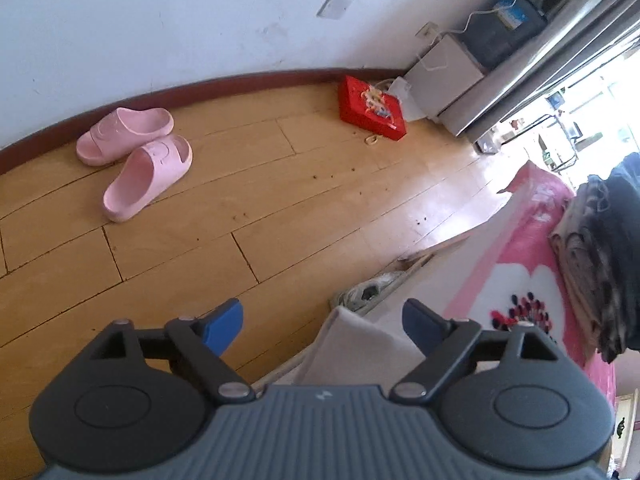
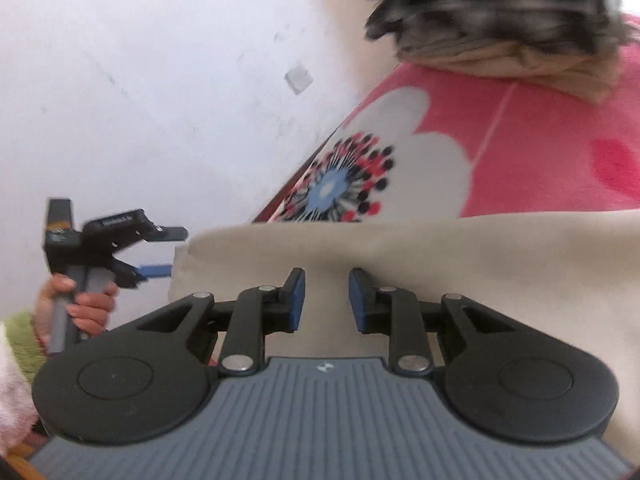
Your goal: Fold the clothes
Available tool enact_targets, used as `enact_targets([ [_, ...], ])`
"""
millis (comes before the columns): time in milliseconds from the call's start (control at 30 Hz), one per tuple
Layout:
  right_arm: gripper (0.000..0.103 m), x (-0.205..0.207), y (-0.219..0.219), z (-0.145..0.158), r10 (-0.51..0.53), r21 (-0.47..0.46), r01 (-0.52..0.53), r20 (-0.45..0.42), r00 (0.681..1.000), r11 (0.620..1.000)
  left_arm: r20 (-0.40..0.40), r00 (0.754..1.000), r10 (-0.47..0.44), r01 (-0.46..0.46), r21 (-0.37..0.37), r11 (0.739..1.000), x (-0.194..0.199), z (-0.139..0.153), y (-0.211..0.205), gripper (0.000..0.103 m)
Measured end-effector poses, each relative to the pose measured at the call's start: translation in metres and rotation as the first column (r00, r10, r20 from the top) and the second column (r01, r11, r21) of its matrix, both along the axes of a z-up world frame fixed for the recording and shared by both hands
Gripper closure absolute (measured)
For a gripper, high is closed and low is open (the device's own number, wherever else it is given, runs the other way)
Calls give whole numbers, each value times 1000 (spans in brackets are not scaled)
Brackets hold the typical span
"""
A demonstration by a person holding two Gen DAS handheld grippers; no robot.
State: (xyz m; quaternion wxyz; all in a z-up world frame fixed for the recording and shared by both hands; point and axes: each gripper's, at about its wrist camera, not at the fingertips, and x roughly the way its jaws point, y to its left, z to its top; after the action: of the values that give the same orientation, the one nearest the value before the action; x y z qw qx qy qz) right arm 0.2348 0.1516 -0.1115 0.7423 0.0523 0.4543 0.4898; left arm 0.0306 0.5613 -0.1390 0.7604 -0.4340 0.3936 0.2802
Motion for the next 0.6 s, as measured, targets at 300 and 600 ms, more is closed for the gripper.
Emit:
enact_targets([
  [300,74,-24,-28,5,34,42,-30,-92,995,999,-1,1000,28,-28,-129,991,5,-41,14,14],
  [600,72,-44,-12,-28,88,32,-81,-337,938,996,87,995,-42,54,-149,987,14,-13,-11,91],
])
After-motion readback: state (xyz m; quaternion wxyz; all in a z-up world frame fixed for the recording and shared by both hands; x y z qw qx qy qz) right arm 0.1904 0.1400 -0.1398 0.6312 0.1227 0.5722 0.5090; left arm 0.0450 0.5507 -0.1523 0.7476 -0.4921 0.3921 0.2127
